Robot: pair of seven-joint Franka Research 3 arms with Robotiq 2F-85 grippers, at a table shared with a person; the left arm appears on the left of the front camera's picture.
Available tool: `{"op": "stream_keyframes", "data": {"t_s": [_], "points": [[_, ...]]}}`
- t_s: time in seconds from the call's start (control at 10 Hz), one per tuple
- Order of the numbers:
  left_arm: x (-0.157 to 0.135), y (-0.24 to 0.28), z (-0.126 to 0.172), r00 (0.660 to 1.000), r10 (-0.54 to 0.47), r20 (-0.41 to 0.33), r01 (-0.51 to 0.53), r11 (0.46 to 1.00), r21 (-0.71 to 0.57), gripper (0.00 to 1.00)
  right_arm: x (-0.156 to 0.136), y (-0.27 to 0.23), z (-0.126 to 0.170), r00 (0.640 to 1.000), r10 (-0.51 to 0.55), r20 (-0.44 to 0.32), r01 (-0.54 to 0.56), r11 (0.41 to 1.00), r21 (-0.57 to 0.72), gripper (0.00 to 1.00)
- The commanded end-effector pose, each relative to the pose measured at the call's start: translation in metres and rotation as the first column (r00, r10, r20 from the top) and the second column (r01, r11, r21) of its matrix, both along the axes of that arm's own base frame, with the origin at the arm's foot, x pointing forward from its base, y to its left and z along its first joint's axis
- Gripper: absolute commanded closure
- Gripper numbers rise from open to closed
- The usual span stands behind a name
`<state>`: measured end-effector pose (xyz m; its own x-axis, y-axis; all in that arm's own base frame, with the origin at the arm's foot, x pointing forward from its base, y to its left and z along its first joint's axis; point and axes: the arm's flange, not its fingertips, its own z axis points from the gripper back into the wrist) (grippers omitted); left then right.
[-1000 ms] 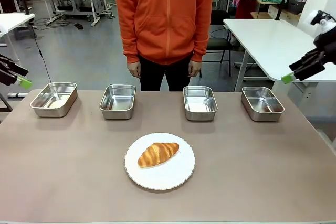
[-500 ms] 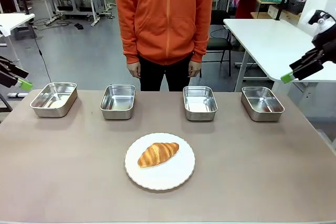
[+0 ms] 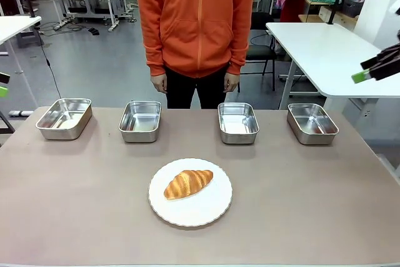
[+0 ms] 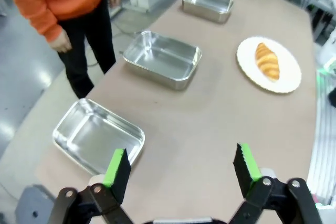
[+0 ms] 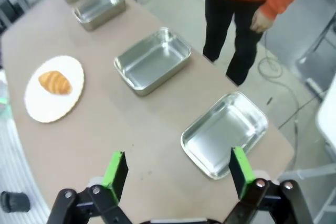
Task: Place the bread in the container.
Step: Place the Butter Roll into the Airtight Container indicated by the human.
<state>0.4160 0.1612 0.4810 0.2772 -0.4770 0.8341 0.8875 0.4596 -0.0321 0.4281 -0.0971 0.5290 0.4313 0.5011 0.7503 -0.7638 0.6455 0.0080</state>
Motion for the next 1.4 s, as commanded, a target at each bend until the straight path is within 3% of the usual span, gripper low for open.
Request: {"op": "stream_keyframes", "data": {"t_s": [0.0, 0.4, 1.0, 1.3], "points": [[0.016, 0.016, -0.004, 1.0, -0.012, 0.026, 0.014, 0.995, -0.097, 0.0, 0.008, -0.02, 0.002, 0.998, 0.03, 0.061, -0.035, 0.996, 0.079, 0.0], [0.016, 0.029, 0.002, 0.992, 0.095, 0.081, -0.078, 0.98, -0.182, 0.0, 0.011, -0.044, 0.008, 0.994, 0.002, 0.108, -0.018, 0.988, 0.154, 0.0], [0.019, 0.021, -0.005, 0.986, 0.161, 0.031, -0.154, 0.974, -0.165, 0.0, 0.016, -0.051, 0.006, 0.995, -0.012, 0.099, -0.006, 0.985, 0.173, 0.0], [0.026, 0.015, -0.008, 0.987, 0.158, -0.034, -0.161, 0.981, -0.107, 0.0, 0.021, -0.051, 0.003, 0.999, -0.011, 0.052, 0.002, 0.987, 0.16, 0.0]]}}
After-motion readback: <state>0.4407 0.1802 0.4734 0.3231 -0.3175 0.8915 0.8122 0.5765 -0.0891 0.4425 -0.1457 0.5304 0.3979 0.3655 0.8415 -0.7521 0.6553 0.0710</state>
